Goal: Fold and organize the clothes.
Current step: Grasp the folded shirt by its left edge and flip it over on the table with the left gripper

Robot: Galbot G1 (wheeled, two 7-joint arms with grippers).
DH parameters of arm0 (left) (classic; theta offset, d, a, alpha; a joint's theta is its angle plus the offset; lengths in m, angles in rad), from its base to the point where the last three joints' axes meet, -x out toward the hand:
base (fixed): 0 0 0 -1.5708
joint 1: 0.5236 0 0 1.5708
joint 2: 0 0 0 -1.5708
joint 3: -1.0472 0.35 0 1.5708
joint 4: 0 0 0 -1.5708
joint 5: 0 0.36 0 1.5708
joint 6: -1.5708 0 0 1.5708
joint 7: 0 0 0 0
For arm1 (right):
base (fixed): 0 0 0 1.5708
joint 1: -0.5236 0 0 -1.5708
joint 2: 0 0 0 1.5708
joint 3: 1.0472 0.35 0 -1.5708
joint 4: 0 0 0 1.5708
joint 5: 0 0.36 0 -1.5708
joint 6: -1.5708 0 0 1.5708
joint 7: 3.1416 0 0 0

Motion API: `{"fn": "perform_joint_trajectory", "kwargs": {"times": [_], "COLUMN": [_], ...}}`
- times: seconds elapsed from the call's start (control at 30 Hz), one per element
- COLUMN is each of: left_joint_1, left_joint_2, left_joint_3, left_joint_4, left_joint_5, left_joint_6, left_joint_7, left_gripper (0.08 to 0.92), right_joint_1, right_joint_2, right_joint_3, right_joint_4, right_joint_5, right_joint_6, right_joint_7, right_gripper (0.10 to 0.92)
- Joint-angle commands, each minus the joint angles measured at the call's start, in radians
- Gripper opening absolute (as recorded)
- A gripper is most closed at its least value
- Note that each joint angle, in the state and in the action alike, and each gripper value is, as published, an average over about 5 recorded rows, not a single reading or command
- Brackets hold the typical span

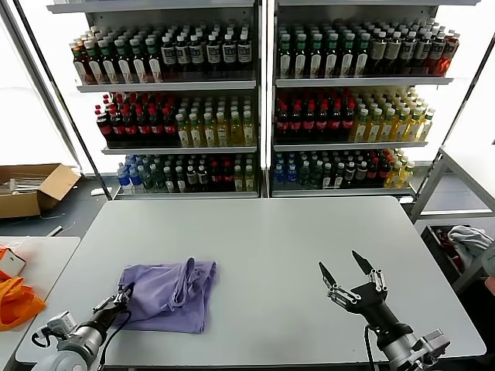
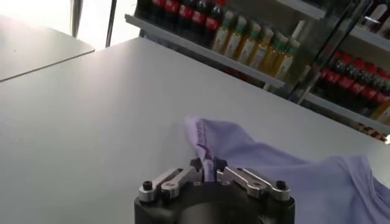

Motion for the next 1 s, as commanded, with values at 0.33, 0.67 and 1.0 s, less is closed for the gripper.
{"fn": "perform_joint_trajectory", "kwargs": {"times": [0.33,0.67,1.0], "left_joint_1": [0.061,0.041,0.004], "left_joint_2": [0.337,0.498,0.058], "left_joint_3": [-0.399,-0.425,0.117], "left_joint_4": [0.012,-0.067,-0.365], "left_joint_5": [-0.044,-0.123,0.137], "left_joint_6": [-0.016,0.066,0.088], "left_joint_7": [0.069,0.057,-0.07], "left_gripper": [0.118,0.118,0.118], "right_joint_1": [0.032,0.039,0.008], "right_joint_2": [-0.024,-0.039,-0.014], "right_joint_3": [-0.023,-0.033,-0.037], "right_joint_4": [-0.025,-0.026,-0.001], "right_joint_5": [0.031,0.041,0.013], "right_joint_6": [0.009,0.011,0.011], "right_joint_7": [0.002,0.005,0.006], "right_gripper": [0.823,0.823,0.823]}}
